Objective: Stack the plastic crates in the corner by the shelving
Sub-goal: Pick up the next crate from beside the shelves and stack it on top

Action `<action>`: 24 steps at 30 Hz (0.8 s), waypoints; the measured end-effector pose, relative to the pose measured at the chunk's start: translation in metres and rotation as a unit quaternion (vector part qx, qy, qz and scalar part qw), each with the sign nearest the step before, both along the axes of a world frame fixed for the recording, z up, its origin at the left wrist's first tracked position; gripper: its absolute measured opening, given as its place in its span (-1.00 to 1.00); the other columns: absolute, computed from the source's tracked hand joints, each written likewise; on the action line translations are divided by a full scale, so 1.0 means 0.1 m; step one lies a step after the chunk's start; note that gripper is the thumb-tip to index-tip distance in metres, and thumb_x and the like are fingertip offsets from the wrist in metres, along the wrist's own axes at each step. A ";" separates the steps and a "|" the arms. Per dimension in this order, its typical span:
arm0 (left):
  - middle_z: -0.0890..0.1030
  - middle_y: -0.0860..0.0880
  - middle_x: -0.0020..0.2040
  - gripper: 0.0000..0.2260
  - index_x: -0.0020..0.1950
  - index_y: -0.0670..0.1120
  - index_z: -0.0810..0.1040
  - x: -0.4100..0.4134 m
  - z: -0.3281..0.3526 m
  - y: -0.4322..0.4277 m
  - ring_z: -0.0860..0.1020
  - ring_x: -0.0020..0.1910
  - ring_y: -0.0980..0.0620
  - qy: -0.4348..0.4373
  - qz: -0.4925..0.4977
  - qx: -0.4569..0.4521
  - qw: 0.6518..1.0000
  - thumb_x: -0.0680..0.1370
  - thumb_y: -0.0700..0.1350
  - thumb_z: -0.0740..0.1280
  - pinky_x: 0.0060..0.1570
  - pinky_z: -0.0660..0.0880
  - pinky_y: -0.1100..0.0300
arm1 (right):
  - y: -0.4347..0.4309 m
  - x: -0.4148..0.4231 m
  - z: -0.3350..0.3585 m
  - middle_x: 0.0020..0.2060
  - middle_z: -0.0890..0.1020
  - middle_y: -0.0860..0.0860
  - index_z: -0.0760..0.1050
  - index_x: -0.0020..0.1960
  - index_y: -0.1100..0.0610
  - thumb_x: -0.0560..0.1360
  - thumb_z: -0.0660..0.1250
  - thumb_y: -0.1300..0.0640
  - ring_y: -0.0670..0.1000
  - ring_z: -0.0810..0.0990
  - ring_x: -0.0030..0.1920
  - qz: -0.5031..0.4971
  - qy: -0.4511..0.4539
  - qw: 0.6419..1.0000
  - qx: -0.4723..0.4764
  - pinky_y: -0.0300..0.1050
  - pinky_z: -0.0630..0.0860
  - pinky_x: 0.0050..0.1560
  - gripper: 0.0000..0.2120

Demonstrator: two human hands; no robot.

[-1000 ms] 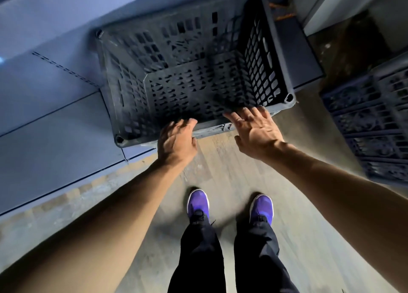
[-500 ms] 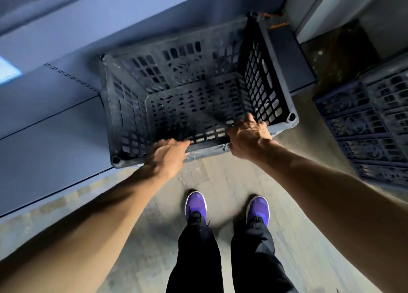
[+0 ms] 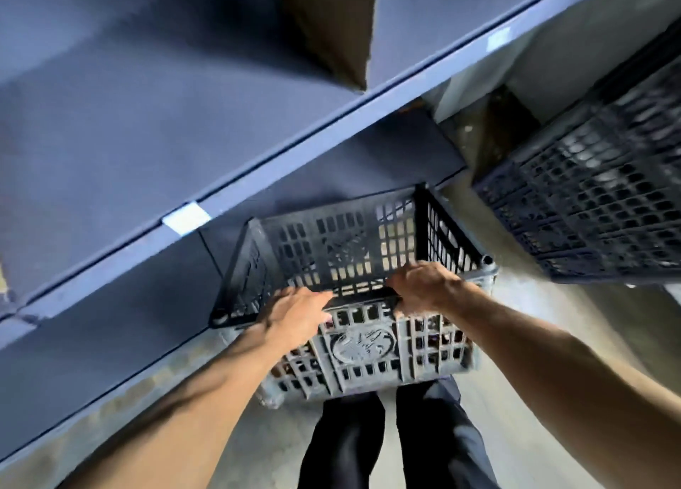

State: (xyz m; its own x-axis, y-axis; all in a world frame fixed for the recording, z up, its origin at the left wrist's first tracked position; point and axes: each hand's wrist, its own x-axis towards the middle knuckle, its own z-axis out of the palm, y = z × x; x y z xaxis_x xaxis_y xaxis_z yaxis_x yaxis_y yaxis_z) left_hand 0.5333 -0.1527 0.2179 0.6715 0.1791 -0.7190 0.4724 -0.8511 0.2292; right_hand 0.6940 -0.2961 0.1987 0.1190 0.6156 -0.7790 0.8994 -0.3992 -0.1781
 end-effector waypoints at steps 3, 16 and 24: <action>0.61 -0.08 0.12 -0.63 0.42 -0.03 0.42 0.00 0.35 -0.16 0.60 0.08 0.03 -0.017 -0.043 -0.029 0.998 0.61 0.00 0.25 0.20 0.43 0.20 | -0.39 -0.12 0.34 0.02 0.63 0.05 0.47 0.26 0.11 0.58 0.29 -0.01 0.02 0.64 -0.03 -0.063 0.009 0.998 -0.013 -0.17 0.62 -0.05 -0.69; 0.62 0.02 -0.16 -0.70 0.00 0.03 0.56 0.53 1.15 -1.00 0.60 -0.22 0.04 -0.013 -0.191 -0.149 0.970 0.56 0.23 0.24 -0.15 0.55 0.15 | -2.05 -0.42 1.41 -0.16 0.64 -0.03 0.50 0.19 0.06 0.44 0.42 -0.19 -0.05 0.64 -0.21 -0.268 -0.042 0.962 0.012 -0.15 0.61 -0.21 -0.55; 0.49 0.11 -0.26 -0.76 -0.01 0.06 0.57 0.77 1.75 -1.74 0.45 -0.33 0.15 -0.030 -0.279 -0.136 0.950 0.51 0.21 0.34 -0.33 0.36 0.19 | -2.80 -0.62 2.01 -0.16 0.66 0.00 0.53 0.22 0.07 0.40 0.45 -0.19 -0.01 0.64 -0.20 -0.350 -0.093 0.930 0.055 -0.18 0.54 -0.27 -0.51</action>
State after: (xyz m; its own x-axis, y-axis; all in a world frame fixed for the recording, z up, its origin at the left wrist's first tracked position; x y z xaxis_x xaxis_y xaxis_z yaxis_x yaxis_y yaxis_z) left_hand 0.6104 -0.3271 0.3930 0.6480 -0.4040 -0.6456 -0.0551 -0.8704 0.4893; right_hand 0.6319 -0.5756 0.4000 0.6475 0.4106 -0.6420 0.4444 -0.8878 -0.1196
